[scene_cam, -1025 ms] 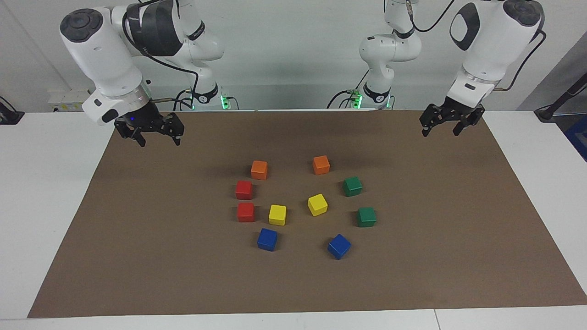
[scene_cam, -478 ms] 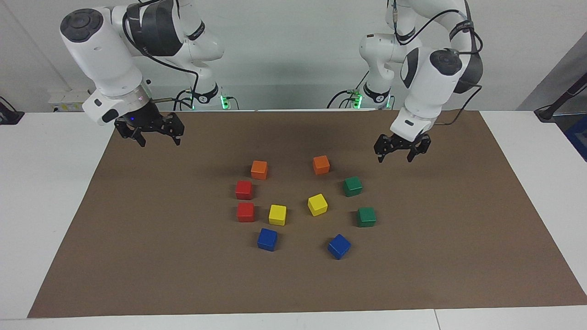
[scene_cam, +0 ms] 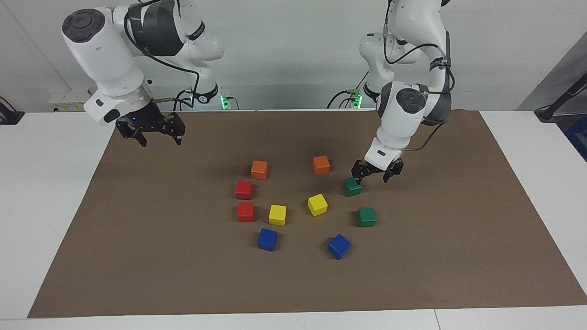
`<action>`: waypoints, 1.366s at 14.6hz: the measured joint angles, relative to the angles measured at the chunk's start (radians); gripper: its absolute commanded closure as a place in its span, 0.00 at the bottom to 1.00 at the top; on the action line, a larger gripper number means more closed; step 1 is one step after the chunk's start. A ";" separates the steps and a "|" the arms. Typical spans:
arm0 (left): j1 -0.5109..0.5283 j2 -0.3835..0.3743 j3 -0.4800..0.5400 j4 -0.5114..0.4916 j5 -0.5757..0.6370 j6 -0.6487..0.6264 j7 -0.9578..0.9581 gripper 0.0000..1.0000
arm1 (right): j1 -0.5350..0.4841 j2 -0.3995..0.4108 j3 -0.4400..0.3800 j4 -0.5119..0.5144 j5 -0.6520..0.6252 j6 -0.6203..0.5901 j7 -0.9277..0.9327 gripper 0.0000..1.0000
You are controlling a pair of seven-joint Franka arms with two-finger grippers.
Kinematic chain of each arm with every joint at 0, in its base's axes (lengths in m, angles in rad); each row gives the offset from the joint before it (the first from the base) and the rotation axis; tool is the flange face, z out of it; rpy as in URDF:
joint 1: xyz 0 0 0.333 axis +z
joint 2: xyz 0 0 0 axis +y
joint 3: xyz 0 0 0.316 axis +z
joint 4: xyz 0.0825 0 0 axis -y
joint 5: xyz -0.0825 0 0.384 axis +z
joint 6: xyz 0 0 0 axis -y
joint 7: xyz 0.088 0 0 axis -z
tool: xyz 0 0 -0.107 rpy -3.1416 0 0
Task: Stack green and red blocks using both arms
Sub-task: 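Reach the left gripper to the green cube nearer the robot and grasp it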
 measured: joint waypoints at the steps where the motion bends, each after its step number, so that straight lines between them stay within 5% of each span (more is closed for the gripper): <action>1: -0.008 0.011 0.001 0.000 0.000 0.013 -0.014 0.00 | 0.000 0.000 0.000 0.000 0.000 0.000 0.000 0.00; 7: -0.048 0.071 0.001 -0.013 0.000 0.057 -0.049 0.00 | 0.000 0.000 0.000 0.000 0.000 0.000 0.000 0.00; 20: -0.060 0.072 0.002 -0.109 0.016 0.206 -0.070 0.06 | -0.008 -0.002 -0.003 -0.001 0.000 0.005 0.000 0.00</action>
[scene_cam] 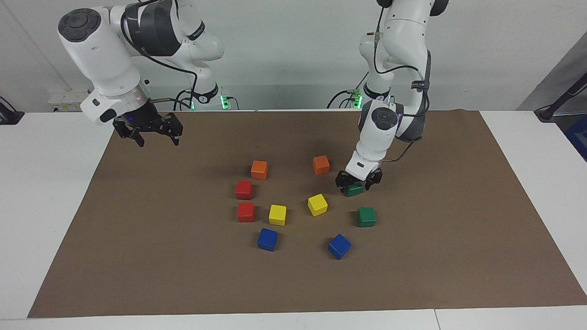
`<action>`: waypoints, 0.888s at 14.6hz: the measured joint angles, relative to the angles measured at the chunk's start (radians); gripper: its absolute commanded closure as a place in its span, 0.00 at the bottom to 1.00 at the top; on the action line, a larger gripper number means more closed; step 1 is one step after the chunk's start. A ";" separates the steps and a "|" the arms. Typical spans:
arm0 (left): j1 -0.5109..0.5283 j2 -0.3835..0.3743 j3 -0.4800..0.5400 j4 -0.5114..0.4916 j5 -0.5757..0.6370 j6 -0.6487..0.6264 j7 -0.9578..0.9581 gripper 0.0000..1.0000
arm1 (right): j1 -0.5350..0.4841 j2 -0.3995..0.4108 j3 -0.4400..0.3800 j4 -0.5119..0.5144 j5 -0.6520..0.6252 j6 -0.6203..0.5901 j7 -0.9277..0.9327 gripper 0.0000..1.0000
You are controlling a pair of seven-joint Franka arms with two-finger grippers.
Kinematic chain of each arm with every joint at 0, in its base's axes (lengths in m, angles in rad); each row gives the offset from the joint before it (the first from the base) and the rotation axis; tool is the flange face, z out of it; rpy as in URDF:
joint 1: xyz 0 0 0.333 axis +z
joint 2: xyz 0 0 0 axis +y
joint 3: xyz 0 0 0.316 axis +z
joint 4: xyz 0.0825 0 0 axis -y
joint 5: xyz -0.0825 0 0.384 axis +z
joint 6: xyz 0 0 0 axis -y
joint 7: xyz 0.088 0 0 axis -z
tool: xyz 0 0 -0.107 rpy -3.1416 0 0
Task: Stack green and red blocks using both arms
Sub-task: 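Reach the left gripper to the green cube nearer the robot and grasp it, then carry the green cube outward with the left gripper while the right gripper reaches red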
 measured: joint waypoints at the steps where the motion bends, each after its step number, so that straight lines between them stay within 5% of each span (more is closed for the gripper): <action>1: 0.000 0.001 0.000 -0.001 0.014 0.001 0.000 0.08 | 0.000 0.000 0.001 0.000 0.000 0.001 0.000 0.00; 4: -0.001 0.005 0.000 -0.002 0.028 0.006 0.000 0.19 | 0.006 -0.003 0.008 0.000 0.001 0.003 0.003 0.00; 6: -0.004 0.006 -0.001 -0.003 0.029 0.009 0.000 0.63 | 0.032 -0.003 0.013 0.000 0.003 0.004 0.056 0.00; 7: -0.008 0.007 -0.001 -0.004 0.029 0.011 0.000 1.00 | 0.061 -0.003 0.015 0.000 0.004 0.011 0.113 0.00; 13: -0.013 0.008 0.000 -0.004 0.029 0.016 -0.014 1.00 | 0.229 0.000 0.023 -0.071 0.004 0.146 0.404 0.00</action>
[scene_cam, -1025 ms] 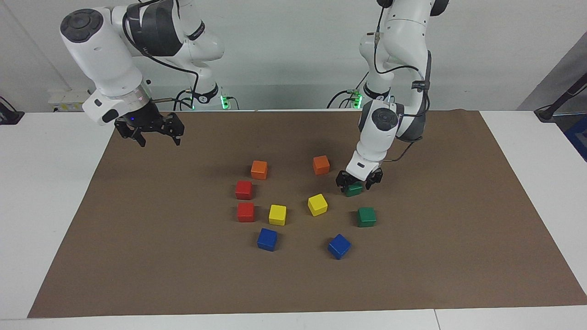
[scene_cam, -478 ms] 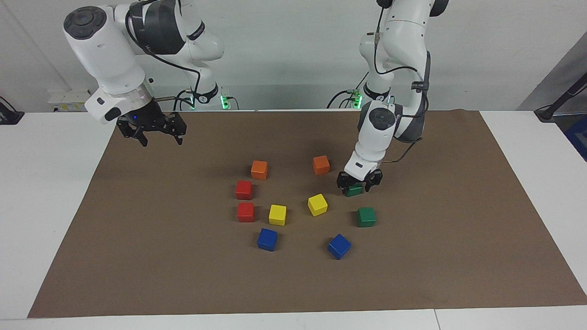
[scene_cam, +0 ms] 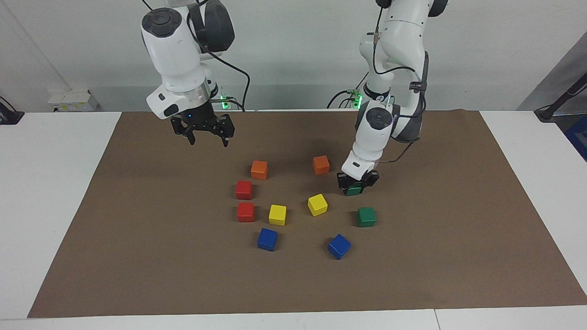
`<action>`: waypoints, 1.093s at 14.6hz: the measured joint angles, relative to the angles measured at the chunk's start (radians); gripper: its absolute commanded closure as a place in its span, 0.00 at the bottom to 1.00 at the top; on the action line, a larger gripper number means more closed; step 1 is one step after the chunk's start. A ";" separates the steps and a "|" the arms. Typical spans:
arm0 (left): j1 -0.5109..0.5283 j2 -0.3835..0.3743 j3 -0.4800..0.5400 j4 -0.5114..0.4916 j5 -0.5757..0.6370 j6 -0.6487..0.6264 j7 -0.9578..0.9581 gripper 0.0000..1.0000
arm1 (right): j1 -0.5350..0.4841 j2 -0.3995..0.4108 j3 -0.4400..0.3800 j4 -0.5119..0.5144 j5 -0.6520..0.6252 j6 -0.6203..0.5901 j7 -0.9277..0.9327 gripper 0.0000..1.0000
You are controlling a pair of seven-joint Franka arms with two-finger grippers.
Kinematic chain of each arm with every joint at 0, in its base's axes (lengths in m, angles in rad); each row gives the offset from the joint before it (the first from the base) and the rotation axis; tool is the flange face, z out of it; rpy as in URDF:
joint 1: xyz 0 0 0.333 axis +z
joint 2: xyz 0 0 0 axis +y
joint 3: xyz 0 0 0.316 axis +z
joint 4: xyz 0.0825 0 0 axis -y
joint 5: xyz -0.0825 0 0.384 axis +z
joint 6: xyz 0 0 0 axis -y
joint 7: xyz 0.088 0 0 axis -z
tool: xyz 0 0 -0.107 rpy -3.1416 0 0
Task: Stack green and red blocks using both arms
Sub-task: 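Carry the green cube outward with the left gripper while the right gripper reaches red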
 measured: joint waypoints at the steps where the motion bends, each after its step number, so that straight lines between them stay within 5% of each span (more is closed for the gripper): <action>1: 0.000 0.000 0.003 0.002 0.000 0.003 -0.006 1.00 | 0.018 0.004 0.000 -0.018 0.000 0.033 0.029 0.00; 8: 0.156 -0.069 0.021 0.082 0.003 -0.116 0.036 1.00 | 0.077 0.085 0.000 -0.084 0.000 0.221 0.106 0.00; 16: 0.559 -0.087 0.030 0.061 0.005 -0.153 0.519 1.00 | 0.076 0.176 -0.005 -0.128 0.000 0.361 0.110 0.00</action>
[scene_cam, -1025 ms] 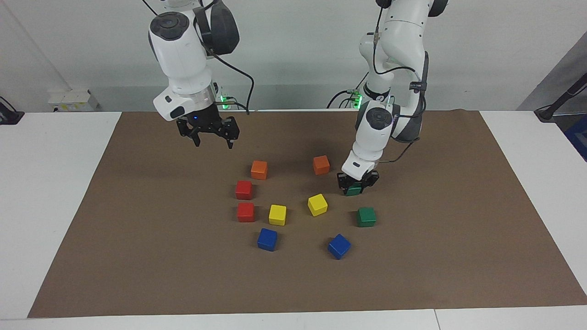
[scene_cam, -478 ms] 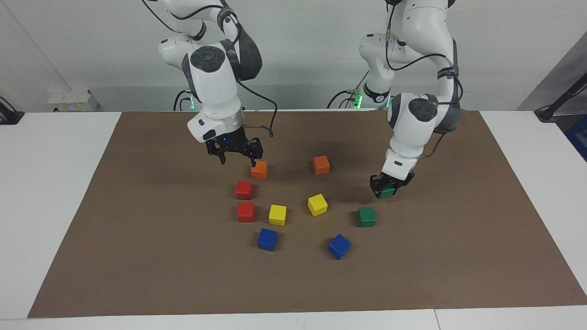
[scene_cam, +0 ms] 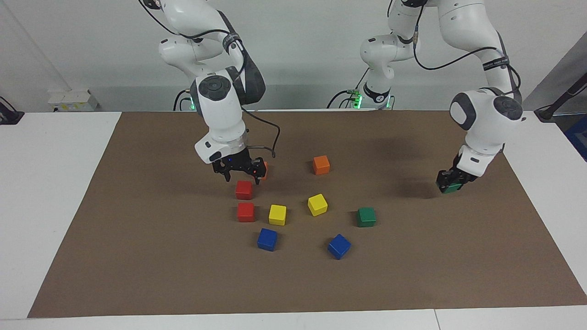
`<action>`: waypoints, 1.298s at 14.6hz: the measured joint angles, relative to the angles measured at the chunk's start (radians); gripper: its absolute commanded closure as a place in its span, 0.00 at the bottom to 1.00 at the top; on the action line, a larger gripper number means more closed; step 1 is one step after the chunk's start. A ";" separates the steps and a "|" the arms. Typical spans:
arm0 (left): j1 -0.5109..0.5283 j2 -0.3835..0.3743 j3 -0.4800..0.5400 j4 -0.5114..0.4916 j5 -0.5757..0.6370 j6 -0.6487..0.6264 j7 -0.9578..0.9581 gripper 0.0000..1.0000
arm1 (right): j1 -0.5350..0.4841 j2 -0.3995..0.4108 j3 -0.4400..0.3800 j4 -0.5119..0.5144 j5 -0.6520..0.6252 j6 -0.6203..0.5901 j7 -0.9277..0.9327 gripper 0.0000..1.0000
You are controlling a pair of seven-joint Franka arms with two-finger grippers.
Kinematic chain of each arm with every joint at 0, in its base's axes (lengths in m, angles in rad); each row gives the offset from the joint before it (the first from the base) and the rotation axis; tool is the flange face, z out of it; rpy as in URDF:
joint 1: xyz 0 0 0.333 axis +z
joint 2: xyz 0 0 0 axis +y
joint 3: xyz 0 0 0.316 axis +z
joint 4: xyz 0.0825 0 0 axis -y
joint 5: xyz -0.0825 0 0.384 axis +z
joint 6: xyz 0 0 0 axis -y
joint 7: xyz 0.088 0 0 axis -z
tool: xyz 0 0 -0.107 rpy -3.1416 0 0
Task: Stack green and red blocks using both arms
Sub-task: 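Carry the green cube outward with the left gripper while the right gripper reaches red, then lower the green cube and open the left gripper while the right gripper grasps red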
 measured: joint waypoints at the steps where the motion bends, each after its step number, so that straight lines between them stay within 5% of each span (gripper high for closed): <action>1: 0.035 0.000 0.000 -0.005 0.000 0.000 0.042 1.00 | -0.001 0.002 -0.002 -0.022 0.000 0.019 0.000 0.00; 17: 0.096 0.070 -0.004 -0.077 0.000 0.161 0.187 0.99 | -0.003 -0.050 -0.003 -0.232 -0.002 0.097 -0.025 0.00; 19: 0.096 0.074 -0.004 -0.079 0.000 0.170 0.224 0.47 | 0.002 -0.042 -0.003 -0.248 -0.002 0.139 -0.025 0.00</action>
